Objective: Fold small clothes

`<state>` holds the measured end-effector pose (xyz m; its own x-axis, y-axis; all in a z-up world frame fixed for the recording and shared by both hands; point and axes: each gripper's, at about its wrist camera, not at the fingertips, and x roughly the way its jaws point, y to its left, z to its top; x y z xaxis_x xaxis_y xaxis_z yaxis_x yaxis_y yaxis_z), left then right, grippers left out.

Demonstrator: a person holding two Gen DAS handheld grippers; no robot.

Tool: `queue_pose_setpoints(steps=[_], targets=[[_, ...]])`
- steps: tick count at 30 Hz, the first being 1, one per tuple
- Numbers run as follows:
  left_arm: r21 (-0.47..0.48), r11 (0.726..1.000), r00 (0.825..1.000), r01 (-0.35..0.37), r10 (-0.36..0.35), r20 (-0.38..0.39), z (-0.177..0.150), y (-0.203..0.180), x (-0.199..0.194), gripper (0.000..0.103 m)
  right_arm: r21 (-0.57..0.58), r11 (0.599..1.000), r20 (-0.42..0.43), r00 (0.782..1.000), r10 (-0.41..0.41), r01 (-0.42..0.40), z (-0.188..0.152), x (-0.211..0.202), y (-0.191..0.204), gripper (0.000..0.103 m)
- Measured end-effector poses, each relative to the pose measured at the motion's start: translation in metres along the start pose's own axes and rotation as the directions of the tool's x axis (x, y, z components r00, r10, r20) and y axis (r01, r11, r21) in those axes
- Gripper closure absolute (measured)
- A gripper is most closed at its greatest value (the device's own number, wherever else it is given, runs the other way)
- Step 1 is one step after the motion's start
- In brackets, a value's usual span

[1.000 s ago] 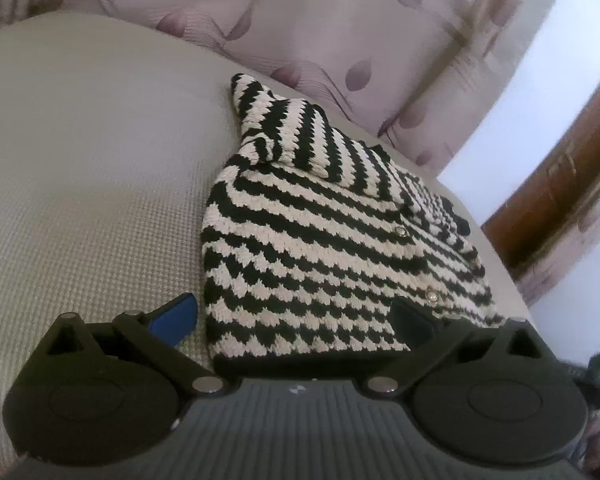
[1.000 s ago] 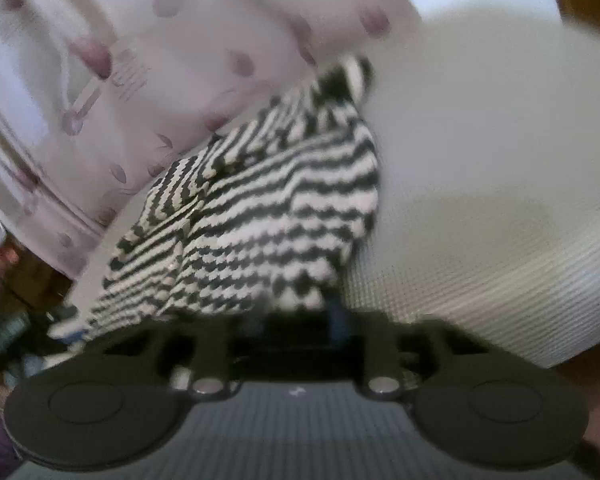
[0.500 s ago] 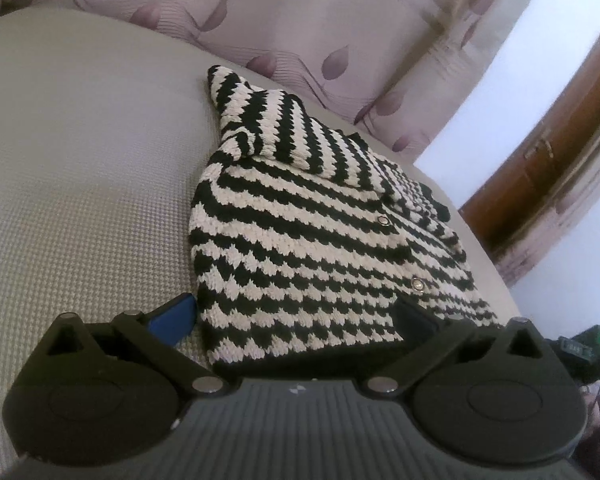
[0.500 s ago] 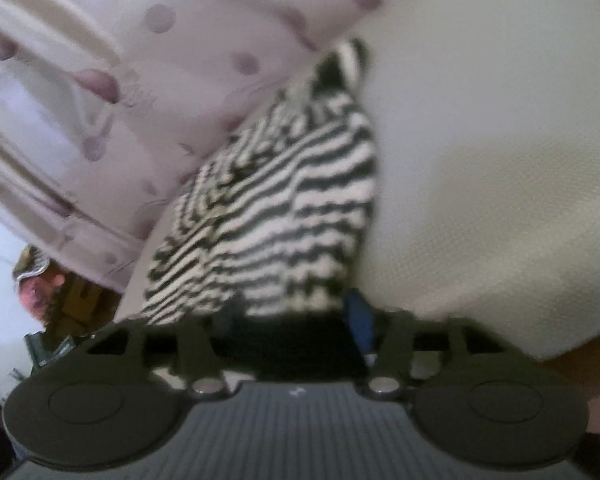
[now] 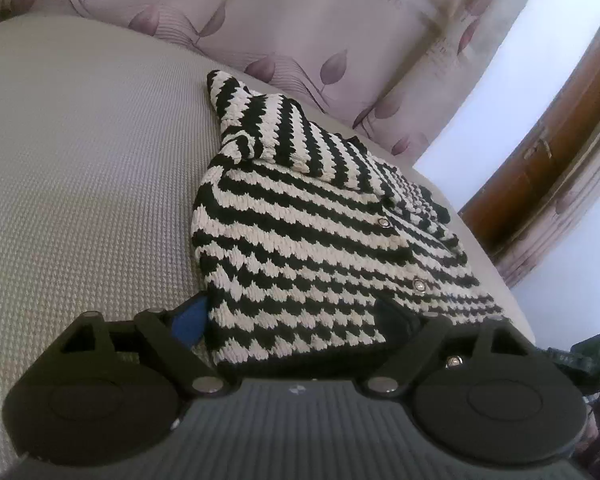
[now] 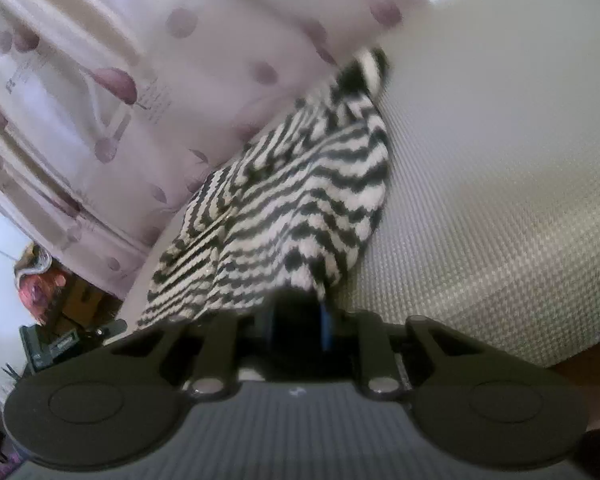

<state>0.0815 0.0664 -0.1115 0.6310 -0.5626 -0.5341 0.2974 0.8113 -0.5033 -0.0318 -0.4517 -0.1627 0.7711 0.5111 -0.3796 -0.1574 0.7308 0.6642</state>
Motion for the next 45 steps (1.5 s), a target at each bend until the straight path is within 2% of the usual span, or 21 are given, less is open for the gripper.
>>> queue_pose_setpoints(steps=[2,4,6,10,12,13,14,15,16,17,19,23,31,45], targets=[[-0.010,1.000,1.000,0.011,-0.011,-0.005,0.000,0.002,-0.002,0.016,-0.016,1.000,-0.029,1.000,-0.008,0.008,0.000,0.004,0.004,0.080],[-0.015,0.999,0.999,0.038,-0.038,-0.025,0.001,0.005,-0.004,0.011,0.018,1.000,-0.029,1.000,0.001,0.000,0.000,0.005,0.001,0.077],[-0.023,0.998,0.998,0.054,-0.055,-0.041,0.001,0.008,-0.007,0.010,0.060,0.998,-0.035,0.999,0.017,-0.015,0.001,0.004,-0.004,0.077],[-0.045,0.996,0.996,0.078,-0.079,-0.039,0.000,0.011,-0.008,0.006,0.084,0.996,-0.012,0.999,0.031,-0.030,-0.005,0.002,-0.006,0.077],[-0.042,0.997,0.997,0.068,-0.069,-0.025,-0.001,0.005,-0.003,0.006,0.090,0.995,-0.004,0.999,0.036,-0.036,-0.006,0.006,-0.005,0.077],[-0.026,0.998,0.998,0.060,-0.061,-0.023,0.000,0.002,0.000,0.013,0.092,0.995,0.003,0.999,0.035,-0.035,-0.006,0.008,-0.004,0.077],[-0.012,0.999,0.998,0.053,-0.054,-0.024,-0.001,-0.002,0.002,0.024,0.094,0.995,0.011,0.999,0.033,-0.034,-0.006,0.009,-0.003,0.077],[-0.006,0.999,0.998,0.042,-0.043,-0.035,-0.002,-0.005,0.006,0.060,0.084,0.996,0.020,0.999,0.031,-0.032,-0.007,0.011,-0.001,0.080],[-0.001,1.000,0.999,0.015,-0.015,-0.050,-0.003,-0.008,0.011,0.091,0.064,0.998,0.028,1.000,0.015,-0.017,-0.009,0.012,0.003,0.081],[0.004,1.000,0.999,-0.020,0.020,-0.046,-0.005,-0.011,0.014,0.087,0.046,0.999,0.033,0.999,0.003,-0.005,-0.010,0.013,0.006,0.082],[0.012,0.999,0.999,-0.048,0.048,-0.017,-0.006,-0.019,0.011,0.088,0.049,0.999,0.044,0.999,0.002,-0.004,-0.011,0.012,0.008,0.084],[0.055,0.993,0.994,-0.104,0.103,0.023,-0.003,-0.038,0.006,0.088,0.086,0.994,0.101,0.993,0.058,-0.067,-0.003,-0.001,0.009,0.084],[0.190,0.958,0.975,-0.214,0.197,0.101,0.008,-0.075,-0.003,0.087,0.091,0.982,0.157,0.976,0.148,-0.163,0.014,-0.008,0.021,0.084],[0.200,0.940,0.960,-0.277,0.261,0.105,0.011,-0.080,0.002,0.087,0.107,0.981,0.174,0.975,0.140,-0.160,0.013,-0.010,0.021,0.084]])
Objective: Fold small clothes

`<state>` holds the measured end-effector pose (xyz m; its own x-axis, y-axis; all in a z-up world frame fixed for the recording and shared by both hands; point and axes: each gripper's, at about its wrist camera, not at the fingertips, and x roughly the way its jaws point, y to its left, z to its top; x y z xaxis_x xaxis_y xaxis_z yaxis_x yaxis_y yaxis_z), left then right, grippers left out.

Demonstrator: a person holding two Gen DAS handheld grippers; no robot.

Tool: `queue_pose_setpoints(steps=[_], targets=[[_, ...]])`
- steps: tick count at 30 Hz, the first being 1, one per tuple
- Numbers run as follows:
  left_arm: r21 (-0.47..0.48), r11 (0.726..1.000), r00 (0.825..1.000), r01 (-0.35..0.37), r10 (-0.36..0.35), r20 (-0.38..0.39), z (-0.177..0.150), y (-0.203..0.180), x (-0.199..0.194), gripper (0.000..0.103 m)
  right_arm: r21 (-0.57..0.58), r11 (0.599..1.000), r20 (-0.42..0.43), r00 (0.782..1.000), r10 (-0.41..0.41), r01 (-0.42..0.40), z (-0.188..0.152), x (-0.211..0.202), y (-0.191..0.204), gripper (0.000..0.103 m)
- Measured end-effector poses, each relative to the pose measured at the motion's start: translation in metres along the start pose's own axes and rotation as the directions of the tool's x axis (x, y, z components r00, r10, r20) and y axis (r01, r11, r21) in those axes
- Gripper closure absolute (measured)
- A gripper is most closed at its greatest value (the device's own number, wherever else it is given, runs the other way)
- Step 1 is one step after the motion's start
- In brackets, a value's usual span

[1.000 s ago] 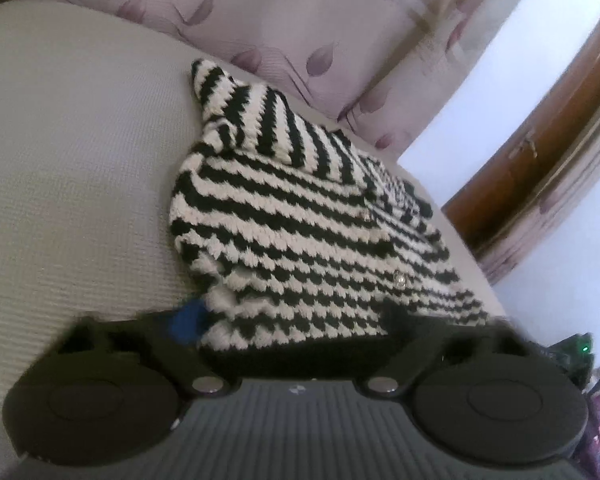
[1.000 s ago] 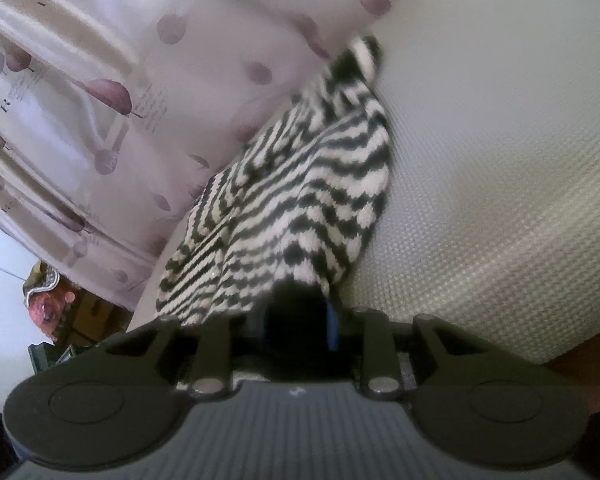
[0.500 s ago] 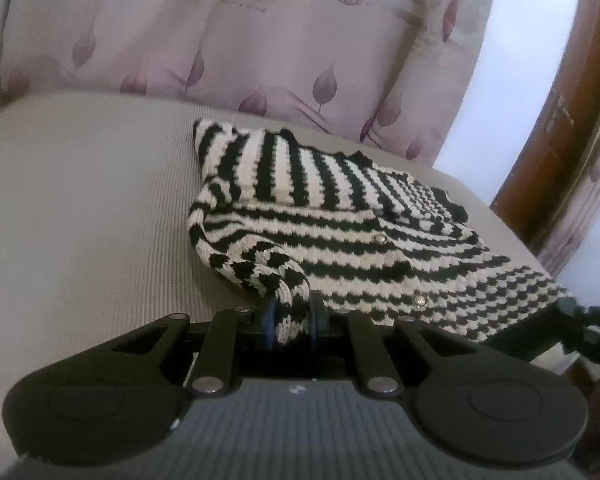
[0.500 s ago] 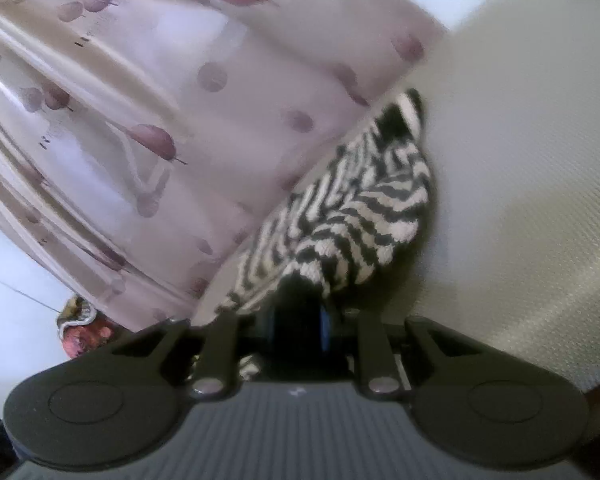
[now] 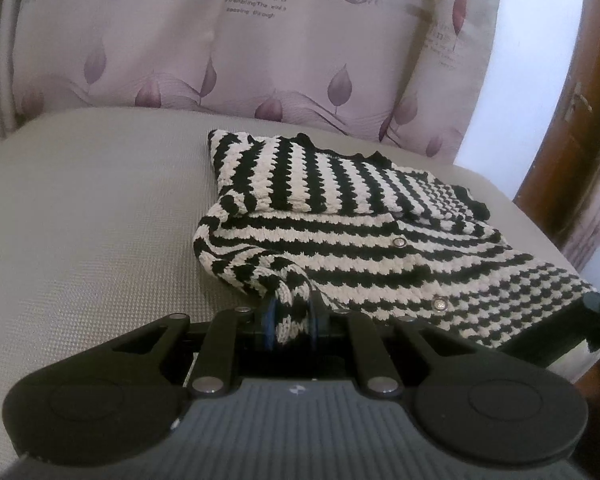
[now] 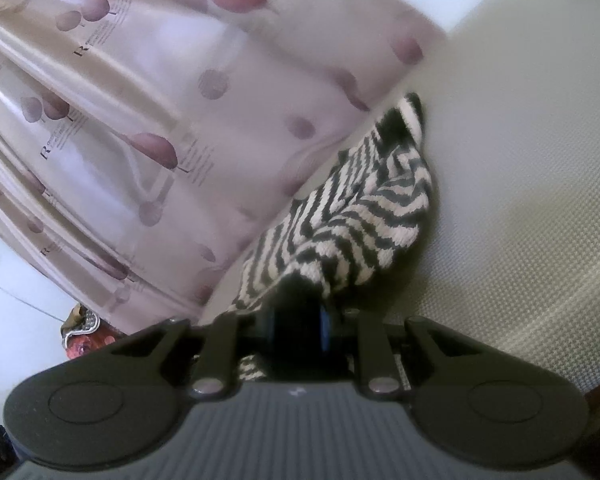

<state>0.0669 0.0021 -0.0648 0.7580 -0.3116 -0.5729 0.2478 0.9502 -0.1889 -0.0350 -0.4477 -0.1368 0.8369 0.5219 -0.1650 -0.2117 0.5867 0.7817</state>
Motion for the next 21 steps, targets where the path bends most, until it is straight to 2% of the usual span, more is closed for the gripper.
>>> queue_pose_setpoints(steps=[21], targets=[[0.010,1.000,0.999,-0.021,0.021,0.029,0.0059,-0.0033,-0.0025,0.087,0.002,1.000,0.025,0.999,0.026,-0.026,0.0044,0.0023,0.0051,0.084]])
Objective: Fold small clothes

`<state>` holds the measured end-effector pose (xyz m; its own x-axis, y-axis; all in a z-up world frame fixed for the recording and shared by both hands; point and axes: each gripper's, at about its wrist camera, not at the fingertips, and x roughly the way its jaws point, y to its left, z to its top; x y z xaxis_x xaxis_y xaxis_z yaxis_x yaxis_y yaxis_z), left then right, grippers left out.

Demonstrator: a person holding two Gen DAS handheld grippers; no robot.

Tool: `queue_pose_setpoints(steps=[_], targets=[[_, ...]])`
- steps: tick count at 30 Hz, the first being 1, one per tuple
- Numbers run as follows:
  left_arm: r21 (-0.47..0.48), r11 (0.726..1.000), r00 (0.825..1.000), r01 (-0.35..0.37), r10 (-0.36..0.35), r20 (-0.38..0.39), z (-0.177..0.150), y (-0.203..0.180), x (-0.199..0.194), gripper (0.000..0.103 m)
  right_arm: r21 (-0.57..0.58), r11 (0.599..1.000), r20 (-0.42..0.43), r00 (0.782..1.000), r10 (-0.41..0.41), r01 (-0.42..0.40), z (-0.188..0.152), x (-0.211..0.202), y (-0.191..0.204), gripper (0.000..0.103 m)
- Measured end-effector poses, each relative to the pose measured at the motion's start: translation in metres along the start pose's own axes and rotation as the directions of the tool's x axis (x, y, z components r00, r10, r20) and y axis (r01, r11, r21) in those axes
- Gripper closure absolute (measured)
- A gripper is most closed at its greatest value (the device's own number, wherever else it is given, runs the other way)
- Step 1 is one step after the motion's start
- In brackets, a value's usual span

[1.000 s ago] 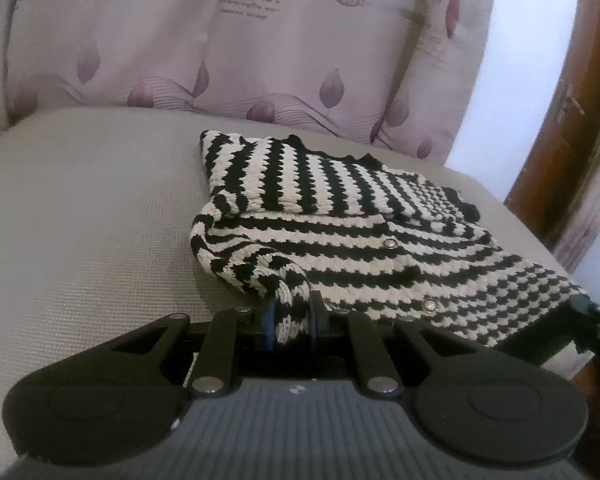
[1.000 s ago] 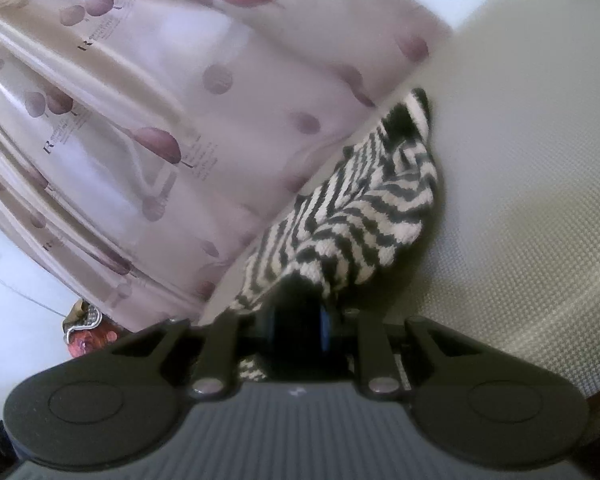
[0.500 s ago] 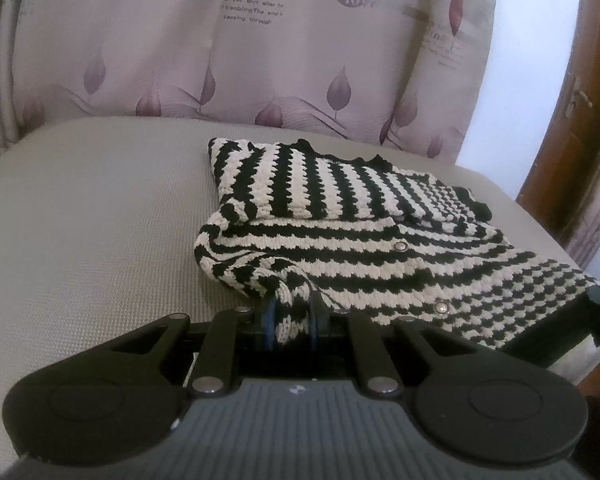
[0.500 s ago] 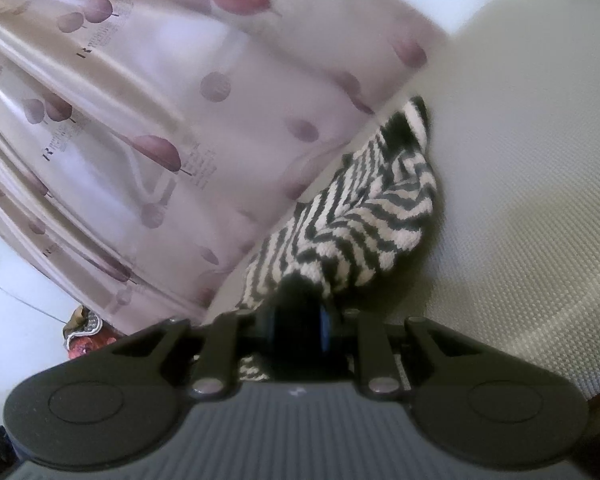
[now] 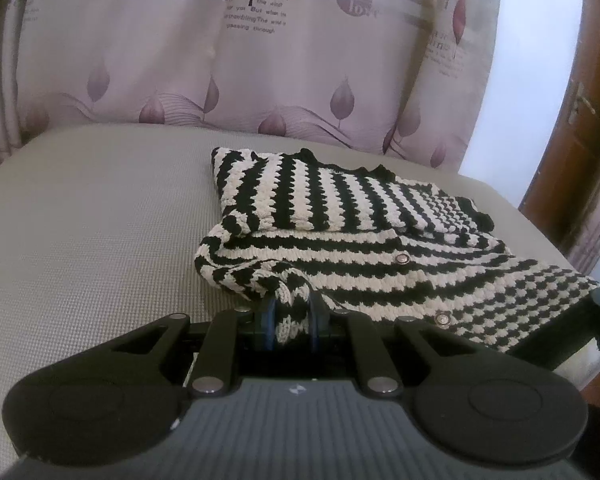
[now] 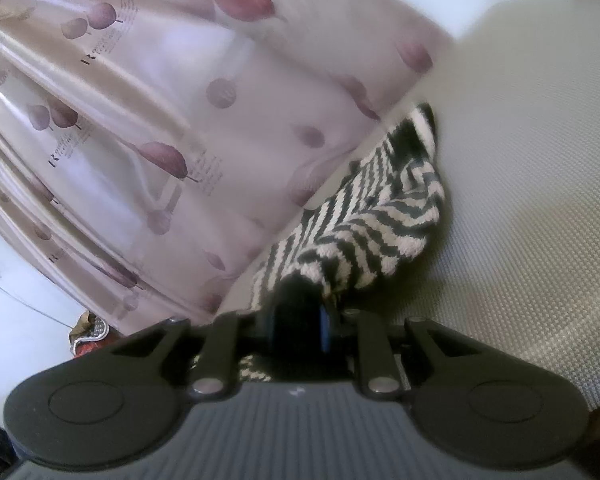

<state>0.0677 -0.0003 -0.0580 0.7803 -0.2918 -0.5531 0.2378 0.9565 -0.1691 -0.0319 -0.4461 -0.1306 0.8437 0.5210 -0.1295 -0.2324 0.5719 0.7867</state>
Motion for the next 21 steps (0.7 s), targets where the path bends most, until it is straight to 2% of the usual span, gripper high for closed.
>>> queue_pose_setpoints(steps=[9,16,21], targets=[[-0.068,0.998,1.000,0.000,0.000,0.001,0.001,0.009,0.003,0.087,0.014,1.000,0.017,1.000,0.017,-0.018,0.001,0.000,-0.002,0.083],[-0.152,0.988,0.999,0.004,0.001,0.034,0.015,0.017,0.002,0.087,0.028,0.999,0.035,0.998,0.043,-0.044,0.011,0.004,-0.001,0.083],[-0.148,0.989,0.998,0.008,0.001,0.062,0.032,0.013,0.005,0.087,0.017,0.999,0.045,0.998,0.051,-0.051,0.027,0.010,0.004,0.083]])
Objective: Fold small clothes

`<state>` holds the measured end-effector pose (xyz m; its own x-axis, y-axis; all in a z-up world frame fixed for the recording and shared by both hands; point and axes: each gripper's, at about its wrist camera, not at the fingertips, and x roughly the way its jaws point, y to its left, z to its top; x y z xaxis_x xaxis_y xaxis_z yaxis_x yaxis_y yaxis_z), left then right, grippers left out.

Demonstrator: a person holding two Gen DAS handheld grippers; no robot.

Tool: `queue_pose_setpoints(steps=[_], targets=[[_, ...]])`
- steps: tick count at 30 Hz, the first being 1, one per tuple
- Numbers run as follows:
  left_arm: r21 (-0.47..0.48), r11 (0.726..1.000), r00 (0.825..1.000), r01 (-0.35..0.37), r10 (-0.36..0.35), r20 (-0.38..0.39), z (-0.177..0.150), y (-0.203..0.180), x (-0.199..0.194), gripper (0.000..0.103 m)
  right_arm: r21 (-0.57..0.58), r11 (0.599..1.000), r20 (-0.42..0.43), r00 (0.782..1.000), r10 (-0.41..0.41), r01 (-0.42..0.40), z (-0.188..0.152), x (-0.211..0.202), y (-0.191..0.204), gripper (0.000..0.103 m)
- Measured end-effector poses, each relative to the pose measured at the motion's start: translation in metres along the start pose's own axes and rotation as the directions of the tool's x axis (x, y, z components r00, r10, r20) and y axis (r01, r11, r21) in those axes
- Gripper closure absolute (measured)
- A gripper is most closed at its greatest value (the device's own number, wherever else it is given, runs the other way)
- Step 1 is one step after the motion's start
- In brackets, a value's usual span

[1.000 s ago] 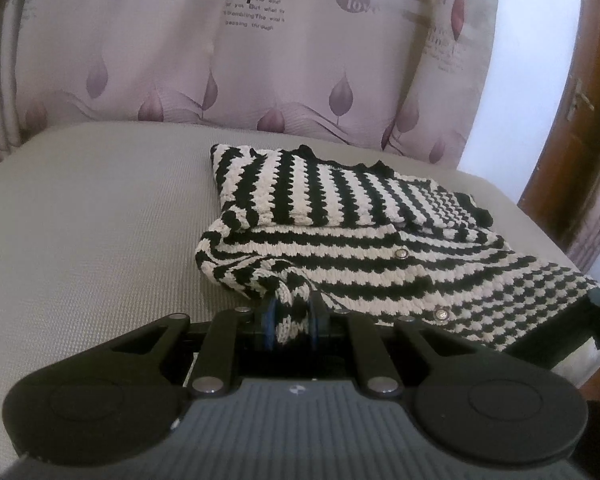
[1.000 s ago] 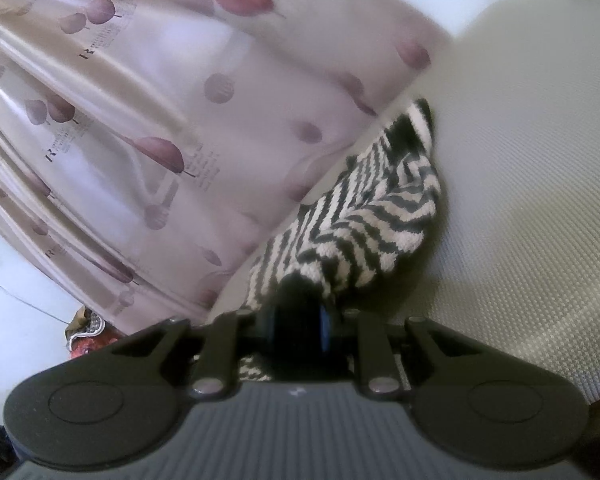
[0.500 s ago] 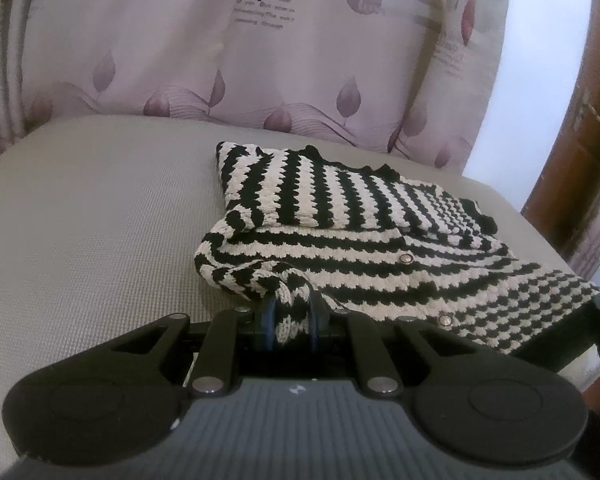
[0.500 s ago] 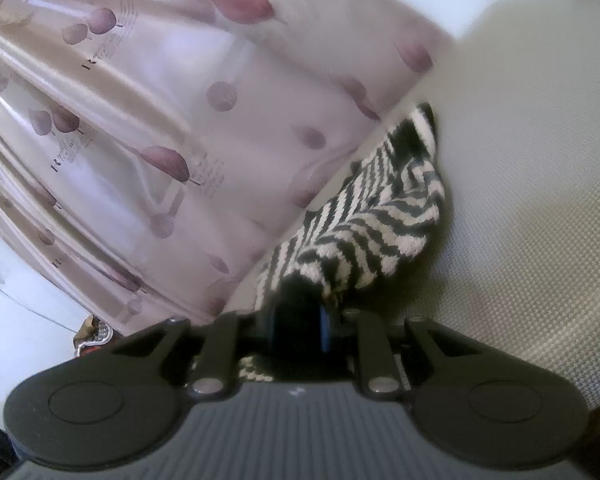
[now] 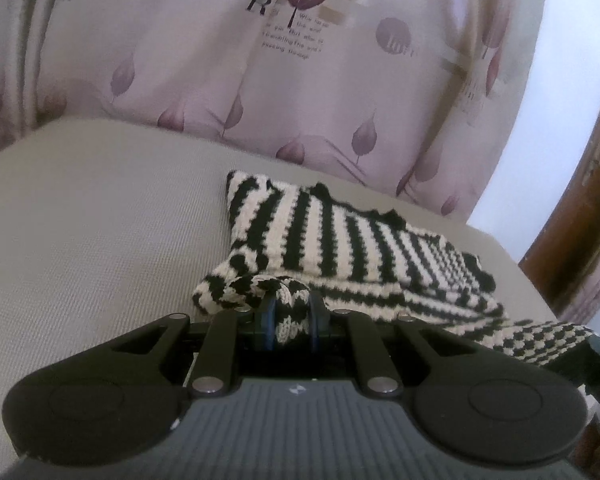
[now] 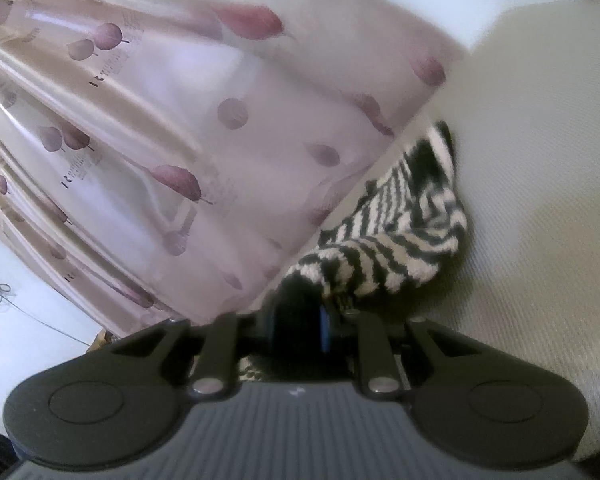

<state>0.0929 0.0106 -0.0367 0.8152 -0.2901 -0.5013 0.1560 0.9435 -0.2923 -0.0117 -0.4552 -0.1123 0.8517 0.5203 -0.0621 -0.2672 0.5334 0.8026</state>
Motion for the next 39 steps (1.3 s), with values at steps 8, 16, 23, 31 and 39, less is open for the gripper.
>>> queue_pose_setpoints(steps=[8,16,23,31,39], targets=[[-0.012,1.000,0.999,0.007,-0.006,0.040,0.026,-0.010,0.013,0.087,-0.017,1.000,0.025,1.000,0.015,-0.014,0.026,0.013,0.008,0.083],[-0.003,1.000,0.994,-0.005,0.005,0.107,0.049,-0.021,0.021,0.087,-0.011,1.000,0.055,0.998,0.016,-0.015,0.044,0.026,0.008,0.083],[-0.014,1.000,0.989,-0.017,0.019,0.143,0.073,-0.023,0.032,0.087,0.010,1.000,0.067,0.998,0.014,-0.014,0.058,0.043,0.007,0.083],[0.052,0.998,0.999,-0.027,0.029,-0.038,0.035,0.006,0.008,0.038,0.028,0.999,0.065,0.998,0.018,-0.020,0.044,0.033,0.004,0.083],[-0.181,0.973,0.946,0.142,-0.187,-0.263,-0.031,0.048,0.013,0.007,0.058,0.998,0.067,0.998,-0.008,0.004,0.036,0.021,-0.002,0.083]])
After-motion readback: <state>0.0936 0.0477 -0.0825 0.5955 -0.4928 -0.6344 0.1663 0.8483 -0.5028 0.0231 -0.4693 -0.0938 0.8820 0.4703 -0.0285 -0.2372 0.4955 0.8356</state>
